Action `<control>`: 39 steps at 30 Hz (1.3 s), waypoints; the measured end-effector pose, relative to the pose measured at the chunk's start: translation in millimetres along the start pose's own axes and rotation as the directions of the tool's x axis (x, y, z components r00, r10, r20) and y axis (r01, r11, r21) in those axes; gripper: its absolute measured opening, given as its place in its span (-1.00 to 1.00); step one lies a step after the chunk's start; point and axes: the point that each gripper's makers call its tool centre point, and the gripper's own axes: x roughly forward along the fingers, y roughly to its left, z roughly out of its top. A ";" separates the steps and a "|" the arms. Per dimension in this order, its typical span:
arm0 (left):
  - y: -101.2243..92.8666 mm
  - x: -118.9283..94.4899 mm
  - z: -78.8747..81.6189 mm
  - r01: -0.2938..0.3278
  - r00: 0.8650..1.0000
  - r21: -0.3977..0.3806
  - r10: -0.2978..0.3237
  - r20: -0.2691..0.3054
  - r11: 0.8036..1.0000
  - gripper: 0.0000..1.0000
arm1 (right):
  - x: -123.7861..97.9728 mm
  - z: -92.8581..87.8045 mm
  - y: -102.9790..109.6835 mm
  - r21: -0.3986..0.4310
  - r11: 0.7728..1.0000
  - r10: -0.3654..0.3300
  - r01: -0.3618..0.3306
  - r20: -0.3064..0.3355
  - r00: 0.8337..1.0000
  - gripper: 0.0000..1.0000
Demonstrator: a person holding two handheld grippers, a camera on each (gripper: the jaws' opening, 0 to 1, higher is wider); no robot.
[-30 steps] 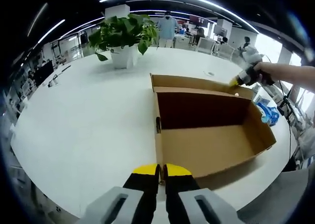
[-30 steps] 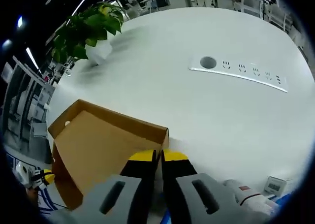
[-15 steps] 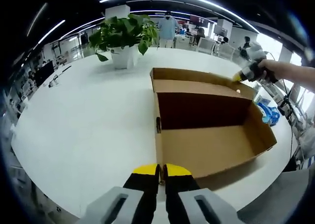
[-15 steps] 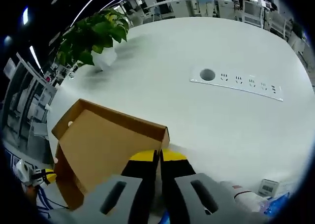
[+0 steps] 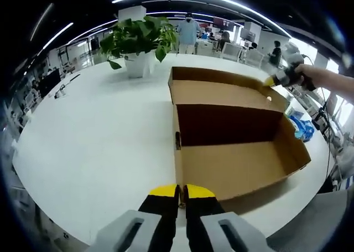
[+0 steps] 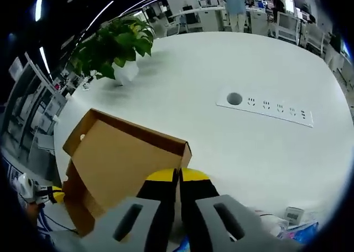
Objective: Operate the shoe box by opening the lid, removing the specified soft item, and placing it in the target area until the item is outside and the box remains undamaged.
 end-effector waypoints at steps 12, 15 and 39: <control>0.6 0.6 0.4 0.006 1.000 0.004 -0.006 0.002 1.000 -0.95 | -21.6 8.3 8.6 -0.052 0.998 0.023 -0.021 0.035 0.999 -1.00; 0.3 0.1 0.4 0.006 1.000 0.002 -0.006 0.003 1.000 -0.95 | -27.5 11.3 11.7 -0.075 0.997 0.024 -0.020 0.050 0.998 -1.00; -1.6 -1.3 0.0 0.015 1.000 0.012 -0.015 0.016 1.000 -0.94 | -75.1 13.7 39.8 -0.167 0.986 0.049 -0.024 0.151 0.987 -1.00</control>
